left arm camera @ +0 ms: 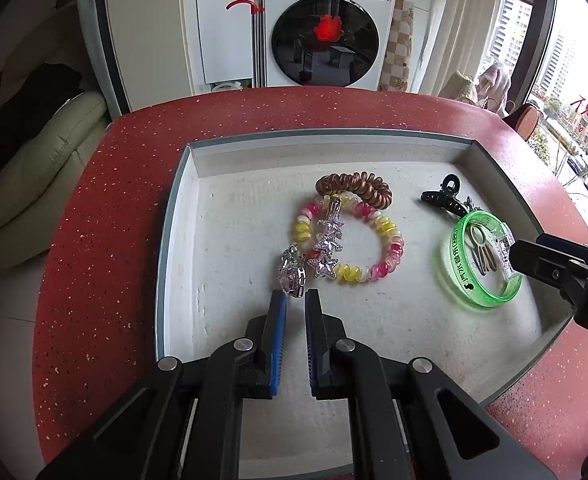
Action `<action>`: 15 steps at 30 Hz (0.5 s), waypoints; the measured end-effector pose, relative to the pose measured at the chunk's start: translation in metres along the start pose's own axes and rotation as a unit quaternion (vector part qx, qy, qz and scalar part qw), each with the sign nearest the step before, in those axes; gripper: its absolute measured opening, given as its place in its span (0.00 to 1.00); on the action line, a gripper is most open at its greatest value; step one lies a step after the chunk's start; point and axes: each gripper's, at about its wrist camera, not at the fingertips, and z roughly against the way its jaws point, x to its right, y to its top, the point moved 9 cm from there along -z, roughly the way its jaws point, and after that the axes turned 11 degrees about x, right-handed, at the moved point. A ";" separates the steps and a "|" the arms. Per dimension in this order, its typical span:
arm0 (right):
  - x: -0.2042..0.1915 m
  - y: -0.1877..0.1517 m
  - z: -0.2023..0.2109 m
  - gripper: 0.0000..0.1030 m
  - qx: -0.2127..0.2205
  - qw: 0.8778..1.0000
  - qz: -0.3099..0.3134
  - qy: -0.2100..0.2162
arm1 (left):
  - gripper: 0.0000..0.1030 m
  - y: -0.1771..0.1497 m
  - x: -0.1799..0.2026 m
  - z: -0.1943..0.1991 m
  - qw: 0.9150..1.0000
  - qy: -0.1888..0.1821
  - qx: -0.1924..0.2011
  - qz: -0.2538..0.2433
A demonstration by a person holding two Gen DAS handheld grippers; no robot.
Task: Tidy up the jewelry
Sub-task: 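Carry the heart charm and green bangle into the tray and open both tools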
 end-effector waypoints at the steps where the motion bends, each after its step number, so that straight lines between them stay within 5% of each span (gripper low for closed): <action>1: -0.001 0.001 0.003 0.55 0.003 1.000 -0.002 0.002 | 0.27 0.001 0.000 0.001 1.000 0.001 0.001 0.000; 15: 0.002 0.002 0.028 0.56 0.025 0.999 -0.026 0.014 | 0.29 0.011 0.004 0.014 1.000 0.006 0.023 0.001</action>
